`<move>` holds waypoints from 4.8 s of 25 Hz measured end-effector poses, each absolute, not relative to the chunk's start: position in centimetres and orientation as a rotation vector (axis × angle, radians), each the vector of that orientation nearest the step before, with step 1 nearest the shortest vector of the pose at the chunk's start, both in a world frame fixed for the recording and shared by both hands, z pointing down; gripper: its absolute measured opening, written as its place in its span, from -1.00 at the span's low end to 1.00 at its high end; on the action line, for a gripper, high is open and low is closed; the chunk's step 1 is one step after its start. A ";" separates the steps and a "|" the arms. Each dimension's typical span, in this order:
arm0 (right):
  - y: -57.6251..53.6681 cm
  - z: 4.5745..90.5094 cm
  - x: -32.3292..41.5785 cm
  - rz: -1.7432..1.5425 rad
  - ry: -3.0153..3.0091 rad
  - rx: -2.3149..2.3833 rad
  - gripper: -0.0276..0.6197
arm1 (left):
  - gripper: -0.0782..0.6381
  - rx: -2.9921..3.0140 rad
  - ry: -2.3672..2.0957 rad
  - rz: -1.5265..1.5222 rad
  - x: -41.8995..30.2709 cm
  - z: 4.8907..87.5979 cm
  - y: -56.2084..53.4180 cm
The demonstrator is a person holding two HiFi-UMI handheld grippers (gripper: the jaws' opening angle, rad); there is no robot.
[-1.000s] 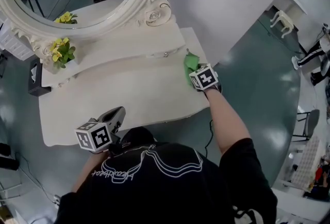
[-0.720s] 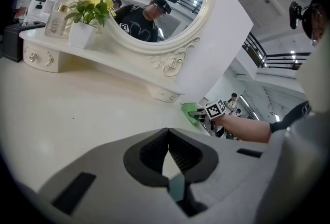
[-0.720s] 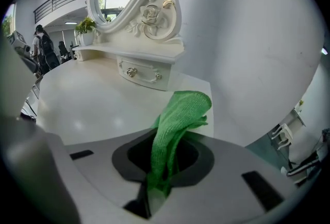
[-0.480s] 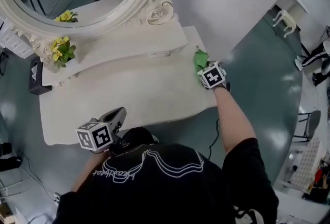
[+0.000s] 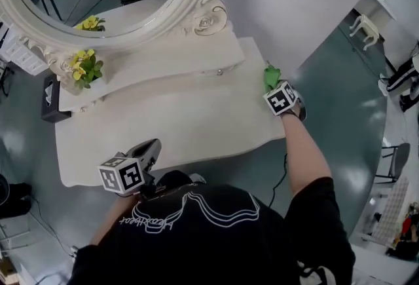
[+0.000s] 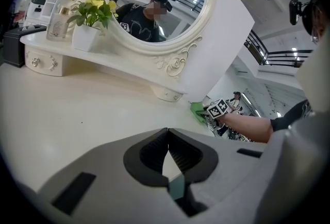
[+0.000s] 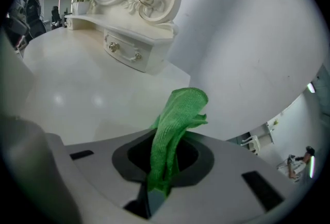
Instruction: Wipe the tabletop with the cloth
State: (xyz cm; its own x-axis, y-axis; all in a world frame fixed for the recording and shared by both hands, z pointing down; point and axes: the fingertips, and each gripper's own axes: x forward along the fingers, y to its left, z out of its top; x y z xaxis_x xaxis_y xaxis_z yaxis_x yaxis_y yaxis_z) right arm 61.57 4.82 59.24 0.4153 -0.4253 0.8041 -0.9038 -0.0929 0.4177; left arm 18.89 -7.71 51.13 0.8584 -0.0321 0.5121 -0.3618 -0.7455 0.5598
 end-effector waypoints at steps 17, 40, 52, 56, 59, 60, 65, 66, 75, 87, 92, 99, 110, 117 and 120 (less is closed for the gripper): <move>-4.5 47.9 41.3 0.458 -1.689 1.744 -0.74 | -0.77 2.376 -0.299 0.558 14.0 47.6 -12.0; -18.2 47.4 -2.5 0.401 -2.275 1.250 -0.74 | -0.77 2.293 -0.645 0.388 -15.8 47.4 -18.2; -24.0 49.0 -18.0 0.468 -2.385 1.097 -0.74 | -0.77 2.221 -0.740 0.327 -26.9 49.0 -20.4; -25.5 51.1 -21.7 0.477 -2.361 1.043 -0.74 | -0.77 2.184 -0.781 0.304 -29.5 49.7 -20.5; -26.5 53.2 -23.6 0.472 -2.324 1.003 -0.74 | -0.77 2.162 -0.805 0.296 -31.1 50.2 -20.5; -26.8 53.8 -24.1 0.479 -2.317 0.995 -0.74 | -0.77 2.154 -0.813 0.295 -31.6 50.4 -20.5; -28.8 56.9 -25.6 0.509 -2.260 0.970 -0.74 | -0.77 2.120 -0.853 0.290 -33.4 51.0 -20.5; -29.0 57.6 -25.8 0.511 -2.239 0.961 -0.74 | -0.77 2.115 -0.859 0.288 -33.6 51.1 -20.4; -30.5 60.4 -26.2 0.434 -2.132 0.928 -0.74 | -0.77 2.061 -0.923 0.259 -35.9 52.0 -20.1; -30.4 60.6 -26.0 0.448 -2.122 0.919 -0.74 | -0.77 2.048 -0.914 0.230 -35.6 52.3 -20.0; -30.1 60.4 -25.4 0.435 -2.115 0.930 -0.74 | -0.77 2.043 -0.896 0.243 -35.4 52.6 -19.6; -29.4 60.4 -23.8 0.448 -2.098 0.977 -0.74 | -0.77 2.052 -0.868 0.258 -34.9 52.8 -19.5; -27.6 60.5 -20.1 0.454 -2.050 1.037 -0.74 | -0.77 2.126 -0.821 0.285 -33.0 51.0 -19.6; -26.6 60.4 -17.4 0.482 -2.036 1.091 -0.74 | -0.77 2.158 -0.776 0.298 -31.5 49.9 -19.9; -26.2 60.5 -16.1 0.485 -2.022 1.106 -0.74 | -0.77 2.180 -0.762 0.307 -30.7 49.3 -20.4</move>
State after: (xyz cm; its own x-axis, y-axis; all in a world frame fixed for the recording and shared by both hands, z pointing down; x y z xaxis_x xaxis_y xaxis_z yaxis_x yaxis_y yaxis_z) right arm -16.11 -26.19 60.52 -0.3299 -0.5421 0.7728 -0.8340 0.5510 0.0305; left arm -30.71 -20.39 49.32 0.7901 -0.4208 0.4457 -0.6123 -0.5077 0.6061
